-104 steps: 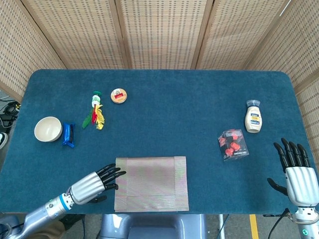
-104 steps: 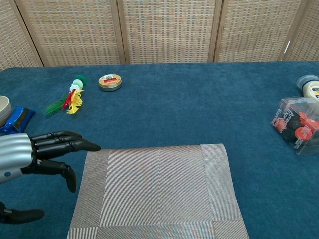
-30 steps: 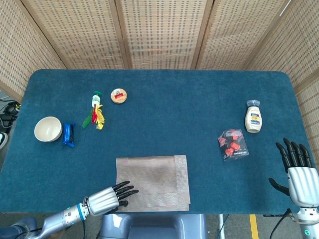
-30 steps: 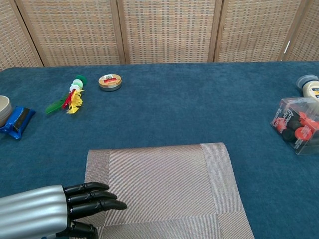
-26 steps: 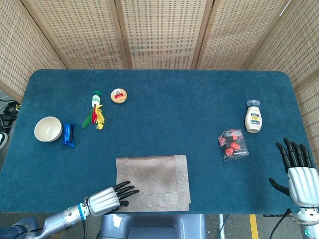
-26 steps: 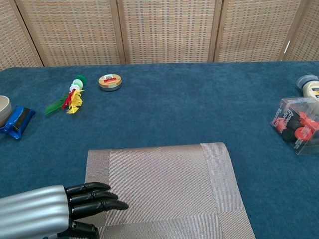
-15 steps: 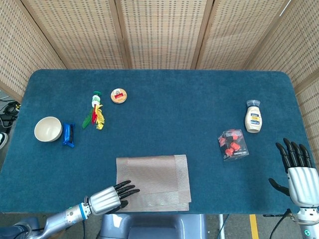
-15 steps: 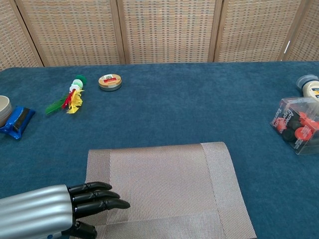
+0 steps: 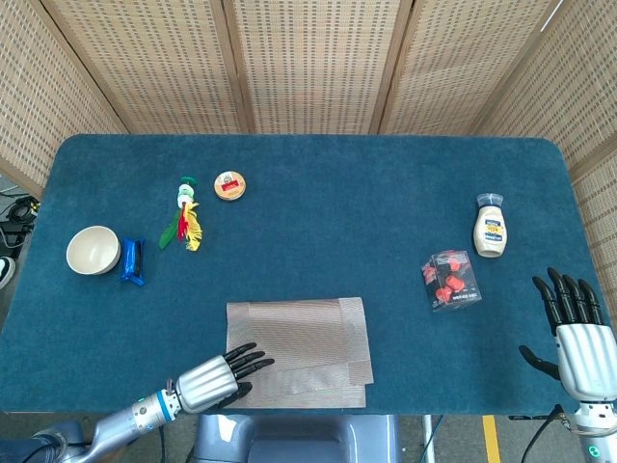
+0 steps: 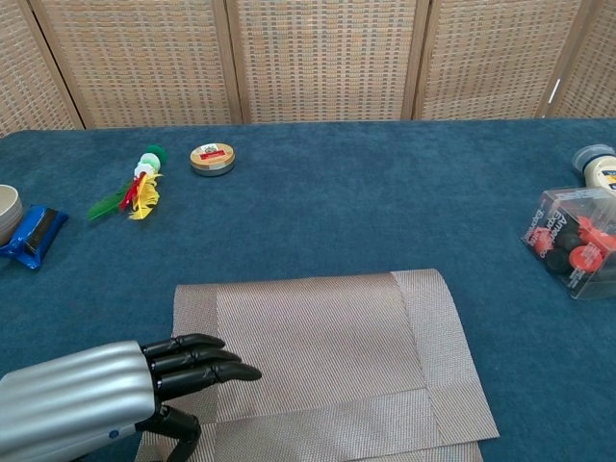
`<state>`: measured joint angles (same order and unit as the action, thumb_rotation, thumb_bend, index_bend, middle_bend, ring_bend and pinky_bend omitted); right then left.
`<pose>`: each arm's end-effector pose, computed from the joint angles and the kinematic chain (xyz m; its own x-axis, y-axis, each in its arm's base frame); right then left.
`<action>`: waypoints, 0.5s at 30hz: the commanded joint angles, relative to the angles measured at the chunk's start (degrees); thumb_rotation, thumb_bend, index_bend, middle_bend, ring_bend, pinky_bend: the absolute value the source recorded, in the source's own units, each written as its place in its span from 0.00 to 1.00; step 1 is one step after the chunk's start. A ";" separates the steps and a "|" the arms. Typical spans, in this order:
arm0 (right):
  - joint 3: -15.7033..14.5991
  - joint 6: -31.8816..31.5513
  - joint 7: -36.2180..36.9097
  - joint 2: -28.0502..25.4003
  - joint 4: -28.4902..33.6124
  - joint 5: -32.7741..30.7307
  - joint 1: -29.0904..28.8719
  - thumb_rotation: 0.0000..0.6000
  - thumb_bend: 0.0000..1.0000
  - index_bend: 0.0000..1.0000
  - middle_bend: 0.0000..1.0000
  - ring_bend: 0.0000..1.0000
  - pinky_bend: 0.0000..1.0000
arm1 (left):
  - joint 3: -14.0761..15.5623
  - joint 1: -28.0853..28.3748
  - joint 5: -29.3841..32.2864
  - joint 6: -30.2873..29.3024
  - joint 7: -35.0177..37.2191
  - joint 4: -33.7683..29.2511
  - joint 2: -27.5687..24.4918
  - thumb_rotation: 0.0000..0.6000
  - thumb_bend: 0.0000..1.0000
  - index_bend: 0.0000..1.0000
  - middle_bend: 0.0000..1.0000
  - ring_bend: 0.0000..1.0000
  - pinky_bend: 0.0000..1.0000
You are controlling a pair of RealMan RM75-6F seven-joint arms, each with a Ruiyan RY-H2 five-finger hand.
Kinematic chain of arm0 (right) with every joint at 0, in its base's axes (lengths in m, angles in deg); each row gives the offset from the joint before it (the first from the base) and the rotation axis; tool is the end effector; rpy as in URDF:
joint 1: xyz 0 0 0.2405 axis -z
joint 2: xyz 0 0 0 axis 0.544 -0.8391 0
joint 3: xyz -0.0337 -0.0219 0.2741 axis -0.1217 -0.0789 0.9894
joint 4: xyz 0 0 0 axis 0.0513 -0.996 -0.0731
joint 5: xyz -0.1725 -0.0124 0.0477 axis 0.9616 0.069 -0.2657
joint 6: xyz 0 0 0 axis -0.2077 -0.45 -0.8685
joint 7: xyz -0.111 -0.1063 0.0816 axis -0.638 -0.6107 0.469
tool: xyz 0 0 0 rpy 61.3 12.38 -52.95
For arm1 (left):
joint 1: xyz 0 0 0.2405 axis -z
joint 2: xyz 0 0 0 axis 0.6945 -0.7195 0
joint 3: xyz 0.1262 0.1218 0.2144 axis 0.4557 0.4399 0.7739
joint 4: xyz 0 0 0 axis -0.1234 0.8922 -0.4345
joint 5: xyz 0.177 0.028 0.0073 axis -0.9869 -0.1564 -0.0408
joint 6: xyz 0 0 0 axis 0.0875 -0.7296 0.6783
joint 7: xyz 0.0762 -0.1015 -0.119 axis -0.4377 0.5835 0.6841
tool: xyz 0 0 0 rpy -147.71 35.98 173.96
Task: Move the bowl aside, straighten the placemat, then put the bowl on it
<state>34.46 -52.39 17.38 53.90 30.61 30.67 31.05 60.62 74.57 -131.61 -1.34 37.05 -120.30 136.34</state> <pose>-0.2906 -0.1960 0.2150 0.4476 0.1083 0.8877 -0.8904 -0.0386 0.4536 -0.2044 0.2068 -0.0675 0.5903 0.2717 0.7601 0.5132 -0.8532 -0.0936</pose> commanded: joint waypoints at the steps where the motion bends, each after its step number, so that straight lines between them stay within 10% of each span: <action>1: 0.02 -0.05 0.05 -0.03 0.03 0.00 0.01 1.00 0.00 0.11 0.00 0.00 0.00 | -1.20 0.27 0.92 -0.48 0.19 -1.39 -0.24 1.00 0.61 0.83 0.00 0.00 0.00; 15: 0.01 -0.17 -0.73 0.25 -0.03 0.18 0.01 1.00 0.00 0.11 0.00 0.00 0.00 | -19.32 7.14 21.49 9.74 1.43 -22.91 -9.75 1.00 0.65 0.86 0.00 0.00 0.00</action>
<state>34.48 -52.56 16.67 54.15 30.59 30.84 31.06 46.42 79.10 -115.97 3.90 39.02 -138.10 129.84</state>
